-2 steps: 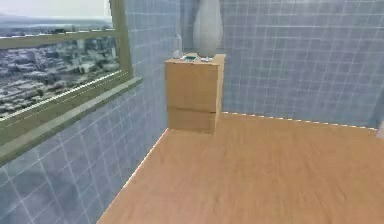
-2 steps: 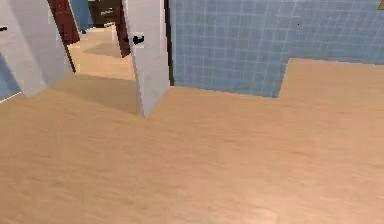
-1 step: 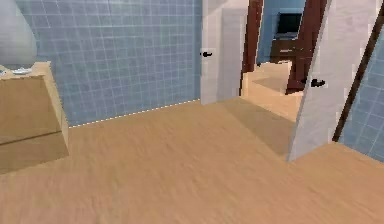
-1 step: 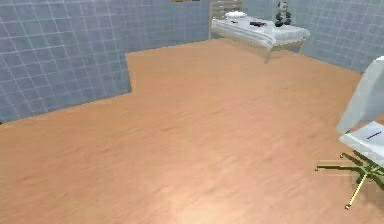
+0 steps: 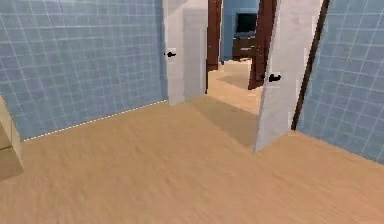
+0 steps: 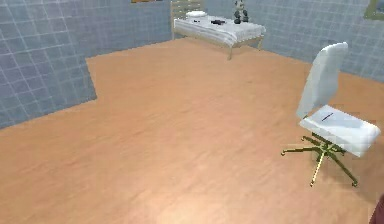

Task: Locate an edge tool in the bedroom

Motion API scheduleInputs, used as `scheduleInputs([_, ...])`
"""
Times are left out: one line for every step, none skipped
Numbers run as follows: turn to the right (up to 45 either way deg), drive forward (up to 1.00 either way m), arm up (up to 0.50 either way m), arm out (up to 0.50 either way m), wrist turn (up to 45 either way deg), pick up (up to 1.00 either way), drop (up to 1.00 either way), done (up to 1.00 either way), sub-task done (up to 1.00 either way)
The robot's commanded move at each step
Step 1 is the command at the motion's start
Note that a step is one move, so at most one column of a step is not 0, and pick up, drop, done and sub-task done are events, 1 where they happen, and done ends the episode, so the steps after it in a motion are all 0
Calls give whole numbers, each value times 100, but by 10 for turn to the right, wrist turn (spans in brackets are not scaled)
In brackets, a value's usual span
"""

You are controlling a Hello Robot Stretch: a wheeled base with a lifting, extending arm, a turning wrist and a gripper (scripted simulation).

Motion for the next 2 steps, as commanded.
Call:
scheduleInputs([0, 100, 0, 0, 0, 0, 0, 0, 0])
scheduleInputs([30, 0, 0, 0, 0, 0, 0, 0, 0])
